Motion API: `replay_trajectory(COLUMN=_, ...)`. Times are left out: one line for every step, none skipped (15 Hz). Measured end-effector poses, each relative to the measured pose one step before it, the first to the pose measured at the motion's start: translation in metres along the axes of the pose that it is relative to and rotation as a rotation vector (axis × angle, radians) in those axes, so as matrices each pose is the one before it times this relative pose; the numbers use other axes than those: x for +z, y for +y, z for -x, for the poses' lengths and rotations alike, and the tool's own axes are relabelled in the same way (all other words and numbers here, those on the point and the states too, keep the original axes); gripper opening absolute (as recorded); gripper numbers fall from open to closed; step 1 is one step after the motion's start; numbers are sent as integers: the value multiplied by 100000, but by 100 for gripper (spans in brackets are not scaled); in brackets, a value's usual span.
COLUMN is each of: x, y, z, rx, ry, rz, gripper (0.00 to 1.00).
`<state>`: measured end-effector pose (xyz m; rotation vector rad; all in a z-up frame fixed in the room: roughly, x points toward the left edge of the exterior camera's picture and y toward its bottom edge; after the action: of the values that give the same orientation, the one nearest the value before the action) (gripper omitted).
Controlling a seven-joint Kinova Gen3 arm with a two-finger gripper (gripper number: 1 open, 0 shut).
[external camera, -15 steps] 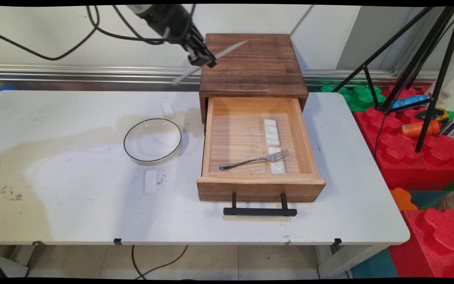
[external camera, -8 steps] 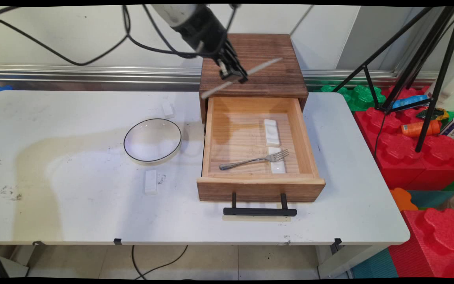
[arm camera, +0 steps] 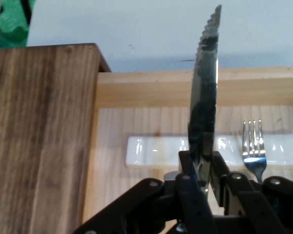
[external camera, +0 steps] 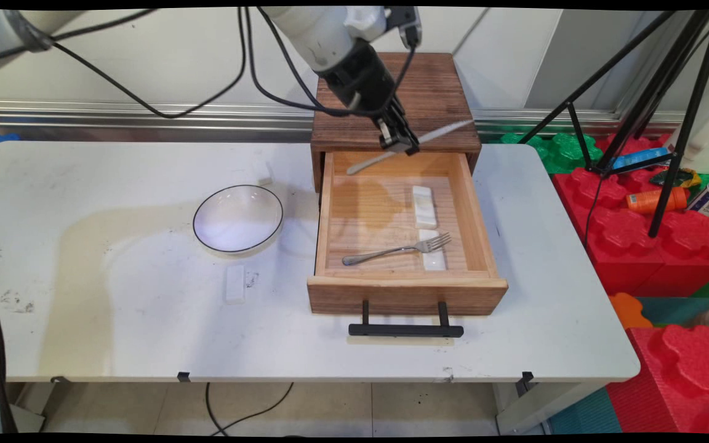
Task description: Place the picked object into the drawer
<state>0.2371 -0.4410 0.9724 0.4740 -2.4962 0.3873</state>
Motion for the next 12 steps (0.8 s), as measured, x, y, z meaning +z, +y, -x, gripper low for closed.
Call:
replay_trajectory(x=826, y=-84, z=44, rx=21, ry=-284, rz=924, gripper=0)
replay_trajectory(x=984, y=-127, z=107, rx=-50, ry=-299, rz=1094, gripper=0)
replay_trajectory(x=962, y=-153, z=154, rx=-58, ry=-234, rz=1037, gripper=0)
replay_trajectory(x=791, y=-164, z=146, rx=-11, ry=-142, rz=749, gripper=0)
replay_trajectory(x=516, y=-126, z=130, rx=-74, ry=-92, rz=482, gripper=0)
replay_trajectory(x=731, y=-194, z=221, rx=-83, ry=-202, rz=621, gripper=0)
replay_trajectory(x=578, y=-175, z=223, rx=-54, ry=-251, rz=507, gripper=0)
replay_trajectory(x=555, y=-166, z=219, rx=-44, ry=-322, rz=478, gripper=0)
replay_trajectory(x=431, y=-155, z=210, rx=-111, ry=-223, rz=337, gripper=0)
replay_trajectory(x=582, y=-225, z=309, rx=-219, ry=-363, rz=445, gripper=0)
replay_trajectory(x=774, y=-488, z=223, rx=-859, ry=-442, rz=39, gripper=0)
replay_trajectory(x=590, y=-268, z=328, rx=-289, ry=-292, rz=295, gripper=0)
